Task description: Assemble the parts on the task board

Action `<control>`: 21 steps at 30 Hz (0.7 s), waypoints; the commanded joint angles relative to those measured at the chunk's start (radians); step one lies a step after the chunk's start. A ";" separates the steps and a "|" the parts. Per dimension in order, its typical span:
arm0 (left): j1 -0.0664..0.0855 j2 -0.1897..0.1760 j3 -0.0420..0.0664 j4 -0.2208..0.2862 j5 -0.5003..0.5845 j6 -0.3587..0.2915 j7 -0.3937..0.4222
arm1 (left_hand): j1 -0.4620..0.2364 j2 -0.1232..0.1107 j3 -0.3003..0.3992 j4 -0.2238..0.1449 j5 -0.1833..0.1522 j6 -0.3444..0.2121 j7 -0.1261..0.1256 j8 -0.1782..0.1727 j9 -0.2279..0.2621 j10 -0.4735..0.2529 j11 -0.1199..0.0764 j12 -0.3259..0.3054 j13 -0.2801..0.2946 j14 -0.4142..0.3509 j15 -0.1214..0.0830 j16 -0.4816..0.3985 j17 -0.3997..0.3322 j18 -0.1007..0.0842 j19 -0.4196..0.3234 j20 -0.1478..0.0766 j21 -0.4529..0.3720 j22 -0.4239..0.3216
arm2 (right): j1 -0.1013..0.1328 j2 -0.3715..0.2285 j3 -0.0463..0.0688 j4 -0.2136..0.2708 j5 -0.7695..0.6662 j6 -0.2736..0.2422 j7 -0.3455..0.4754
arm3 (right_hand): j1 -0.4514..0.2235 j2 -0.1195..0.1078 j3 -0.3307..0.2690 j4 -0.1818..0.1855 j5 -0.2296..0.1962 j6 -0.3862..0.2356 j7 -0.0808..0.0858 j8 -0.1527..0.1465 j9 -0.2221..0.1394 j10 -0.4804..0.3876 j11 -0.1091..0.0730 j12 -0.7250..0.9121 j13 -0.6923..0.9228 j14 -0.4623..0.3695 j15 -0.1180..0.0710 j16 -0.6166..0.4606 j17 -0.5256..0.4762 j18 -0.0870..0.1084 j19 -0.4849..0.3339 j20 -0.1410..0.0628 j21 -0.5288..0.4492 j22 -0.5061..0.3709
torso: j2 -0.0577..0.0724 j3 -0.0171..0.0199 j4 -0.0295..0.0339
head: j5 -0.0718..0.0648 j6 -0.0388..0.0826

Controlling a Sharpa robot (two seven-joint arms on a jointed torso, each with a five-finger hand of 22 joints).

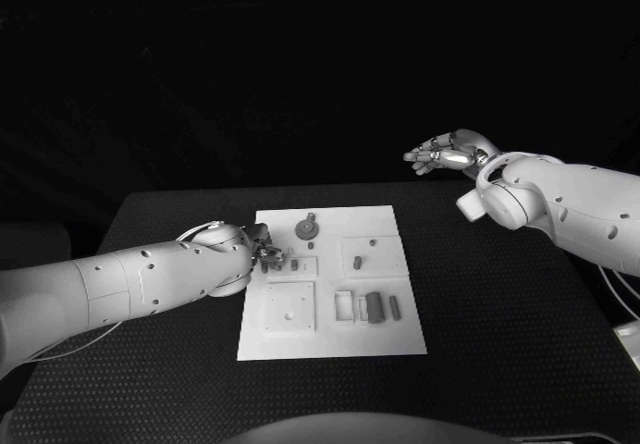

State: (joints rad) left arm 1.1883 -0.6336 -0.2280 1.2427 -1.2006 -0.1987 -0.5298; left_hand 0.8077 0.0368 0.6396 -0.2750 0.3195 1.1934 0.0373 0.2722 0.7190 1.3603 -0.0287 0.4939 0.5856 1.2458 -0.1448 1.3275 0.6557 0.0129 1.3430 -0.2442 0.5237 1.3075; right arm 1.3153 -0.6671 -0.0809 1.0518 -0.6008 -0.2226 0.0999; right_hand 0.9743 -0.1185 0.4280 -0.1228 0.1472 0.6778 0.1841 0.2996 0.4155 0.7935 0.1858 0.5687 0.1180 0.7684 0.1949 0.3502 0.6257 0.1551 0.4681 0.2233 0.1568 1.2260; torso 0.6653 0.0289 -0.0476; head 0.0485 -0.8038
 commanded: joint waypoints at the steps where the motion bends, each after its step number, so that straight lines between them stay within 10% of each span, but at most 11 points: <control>1: -0.007 0.012 -0.002 -0.003 -0.012 0.054 0.010 | 0.006 0.006 0.043 -0.011 -0.008 0.020 -0.016 0.064 0.002 0.049 -0.050 0.006 0.001 0.035 -0.042 0.004 -0.002 0.003 0.012 -0.025 0.005 0.024 | 0.000 0.001 0.000 0.000 -0.002 0.011 0.010 | 0.000 0.000 -0.004 0.004 0.000 -0.006 0.060 0.005 -0.001 -0.008 0.002 0.004 -0.001 -0.007 0.000 -0.007 0.001 -0.007 -0.009 0.000 -0.003 0.002 | 0.000 0.0000 -0.0004 | -0.001 -0.002; 13: -0.011 0.017 -0.002 -0.005 -0.018 0.078 0.014 | 0.003 -0.011 0.041 -0.007 -0.018 0.012 -0.013 0.064 0.002 0.042 -0.048 0.005 0.001 0.029 -0.039 0.005 -0.009 0.002 0.005 -0.024 0.006 0.023 | 0.000 0.001 0.000 0.000 -0.002 0.010 0.010 | 0.001 0.001 -0.004 0.004 0.000 -0.006 0.060 0.005 -0.001 -0.008 0.002 0.005 -0.002 -0.007 0.000 -0.007 0.001 -0.007 -0.009 0.000 -0.004 0.003 | 0.000 0.0000 0.0001 | -0.005 -0.005; 21: -0.011 0.009 -0.002 -0.005 -0.012 0.057 0.004 | -0.054 -0.119 0.019 0.065 -0.125 -0.041 0.006 0.045 -0.006 0.006 -0.034 0.000 -0.004 0.001 -0.025 -0.001 -0.029 0.004 -0.021 -0.023 -0.008 0.017 | 0.000 -0.001 0.000 -0.001 -0.002 0.009 0.009 | 0.000 0.000 -0.004 0.004 0.000 -0.006 0.060 0.005 -0.002 -0.008 0.002 0.005 -0.002 -0.008 0.000 -0.007 0.002 -0.007 -0.009 0.000 -0.005 0.004 | 0.000 0.0001 0.0005 | -0.008 -0.004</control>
State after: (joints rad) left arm 1.1832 -0.6263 -0.2274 1.2334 -1.2226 -0.1653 -0.5292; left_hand 0.7651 -0.0542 0.6629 -0.2165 0.2076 1.1638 0.0389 0.3251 0.7190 1.3781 -0.0674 0.4939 0.5824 1.2665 -0.1660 1.3274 0.6288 0.0127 1.3515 -0.2546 0.5211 1.3074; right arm 1.3153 -0.6681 -0.0809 1.0506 -0.6008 -0.2226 0.0999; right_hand 0.9743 -0.1185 0.4280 -0.1228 0.1472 0.6778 0.1841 0.2996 0.4151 0.7935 0.1858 0.5687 0.1172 0.7684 0.1949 0.3463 0.6258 0.1551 0.4681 0.2233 0.1568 1.2280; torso 0.6649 0.0287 -0.0475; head 0.0414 -0.8083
